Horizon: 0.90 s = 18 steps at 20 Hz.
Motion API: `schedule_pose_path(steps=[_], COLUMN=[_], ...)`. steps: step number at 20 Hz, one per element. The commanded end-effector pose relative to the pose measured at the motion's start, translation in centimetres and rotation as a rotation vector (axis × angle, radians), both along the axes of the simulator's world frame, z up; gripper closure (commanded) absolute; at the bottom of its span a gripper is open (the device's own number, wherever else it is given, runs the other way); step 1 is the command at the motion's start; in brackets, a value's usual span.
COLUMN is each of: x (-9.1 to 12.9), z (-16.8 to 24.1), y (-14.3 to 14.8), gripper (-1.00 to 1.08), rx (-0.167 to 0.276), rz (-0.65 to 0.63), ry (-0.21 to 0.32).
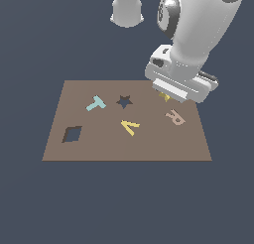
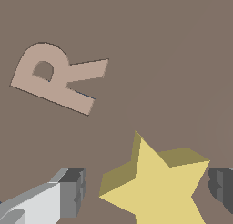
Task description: Insert a designated object into the corresponding slot on a board.
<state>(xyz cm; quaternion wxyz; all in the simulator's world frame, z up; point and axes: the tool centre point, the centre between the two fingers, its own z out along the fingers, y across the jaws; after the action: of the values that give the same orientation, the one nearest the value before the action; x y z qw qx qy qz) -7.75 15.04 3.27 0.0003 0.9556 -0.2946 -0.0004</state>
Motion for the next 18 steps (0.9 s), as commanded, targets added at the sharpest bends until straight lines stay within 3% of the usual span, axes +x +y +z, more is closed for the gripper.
schedule_pose_path(steps=[1, 2, 18], x=[0.02, 0.02, 0.04], z=[-0.28, -0.28, 0.08], y=[0.01, 0.01, -0.02], gripper=[-0.92, 1.08, 1.08], rx=[0.0, 0.0, 0.0], rz=[0.0, 0.0, 0.0], ry=[-0.001, -0.001, -0.001])
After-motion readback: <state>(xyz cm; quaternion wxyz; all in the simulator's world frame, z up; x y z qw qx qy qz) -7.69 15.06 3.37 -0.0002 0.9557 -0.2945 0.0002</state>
